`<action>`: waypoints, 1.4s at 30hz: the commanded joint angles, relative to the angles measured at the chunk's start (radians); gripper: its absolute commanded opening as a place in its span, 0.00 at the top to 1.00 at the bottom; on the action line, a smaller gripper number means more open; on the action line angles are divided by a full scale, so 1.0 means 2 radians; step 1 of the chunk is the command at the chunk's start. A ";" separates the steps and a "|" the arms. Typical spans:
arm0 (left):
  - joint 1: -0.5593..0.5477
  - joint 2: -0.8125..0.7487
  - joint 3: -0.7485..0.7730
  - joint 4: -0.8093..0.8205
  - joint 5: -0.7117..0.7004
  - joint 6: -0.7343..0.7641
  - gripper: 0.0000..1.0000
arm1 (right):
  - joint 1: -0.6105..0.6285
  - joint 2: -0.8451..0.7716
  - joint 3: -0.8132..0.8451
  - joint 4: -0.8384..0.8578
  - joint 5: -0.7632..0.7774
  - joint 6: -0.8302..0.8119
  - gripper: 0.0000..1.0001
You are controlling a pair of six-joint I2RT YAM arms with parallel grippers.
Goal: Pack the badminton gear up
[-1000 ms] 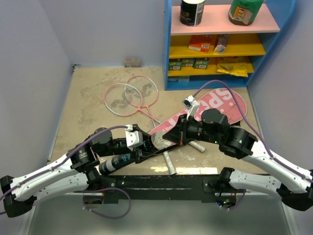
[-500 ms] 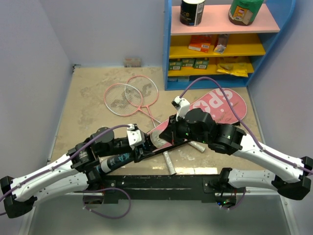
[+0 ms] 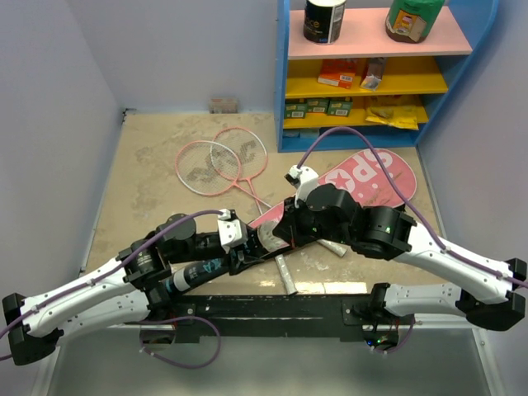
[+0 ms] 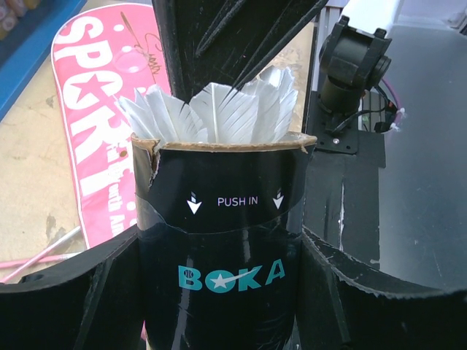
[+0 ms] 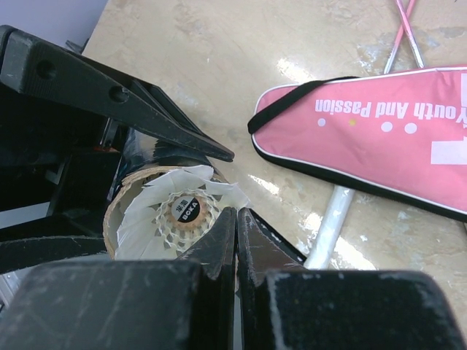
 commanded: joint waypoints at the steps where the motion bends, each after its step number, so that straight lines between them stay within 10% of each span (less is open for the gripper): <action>1: 0.003 0.013 0.012 0.056 -0.015 -0.009 1.00 | 0.022 -0.006 0.041 0.043 -0.060 0.008 1.00; 42: 0.003 0.003 0.007 0.065 0.010 -0.004 1.00 | 0.022 -0.059 0.028 0.035 -0.024 0.010 1.00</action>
